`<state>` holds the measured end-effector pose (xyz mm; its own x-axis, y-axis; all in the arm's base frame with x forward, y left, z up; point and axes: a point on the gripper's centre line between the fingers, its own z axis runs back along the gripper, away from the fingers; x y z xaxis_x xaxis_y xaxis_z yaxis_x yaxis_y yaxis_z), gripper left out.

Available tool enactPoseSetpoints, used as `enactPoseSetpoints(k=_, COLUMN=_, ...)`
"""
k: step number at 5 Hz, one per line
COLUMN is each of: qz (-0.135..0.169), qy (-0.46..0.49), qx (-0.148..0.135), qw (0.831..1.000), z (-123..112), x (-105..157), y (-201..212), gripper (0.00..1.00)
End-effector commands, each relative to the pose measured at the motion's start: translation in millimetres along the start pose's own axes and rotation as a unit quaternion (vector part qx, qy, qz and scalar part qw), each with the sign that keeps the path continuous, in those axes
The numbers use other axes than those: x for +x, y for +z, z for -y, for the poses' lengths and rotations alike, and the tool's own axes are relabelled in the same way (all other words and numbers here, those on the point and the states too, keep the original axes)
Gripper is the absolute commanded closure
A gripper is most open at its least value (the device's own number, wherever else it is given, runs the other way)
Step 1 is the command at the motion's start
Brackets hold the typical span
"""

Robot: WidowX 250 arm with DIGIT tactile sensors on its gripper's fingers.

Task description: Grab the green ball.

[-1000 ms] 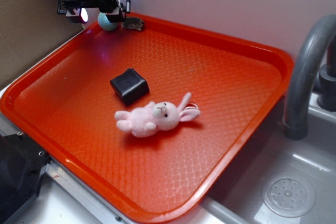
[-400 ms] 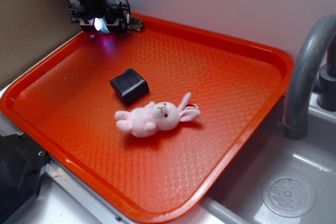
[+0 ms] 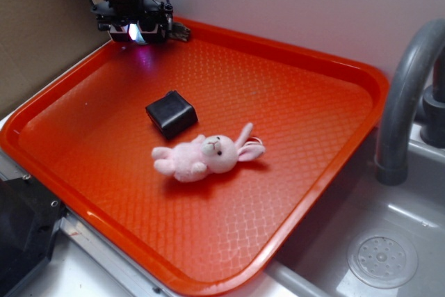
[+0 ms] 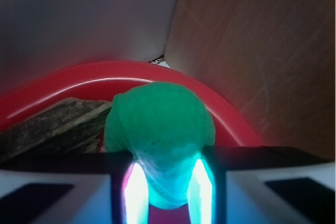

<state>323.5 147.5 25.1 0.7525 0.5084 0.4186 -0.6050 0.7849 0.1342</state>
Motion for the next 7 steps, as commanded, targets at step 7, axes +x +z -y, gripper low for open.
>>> enactPoseSetpoints(k=7, qz=-0.107, qy=-0.102, qx=-0.199, qw=0.969, z=1, x=-48, y=292, gripper=1.00)
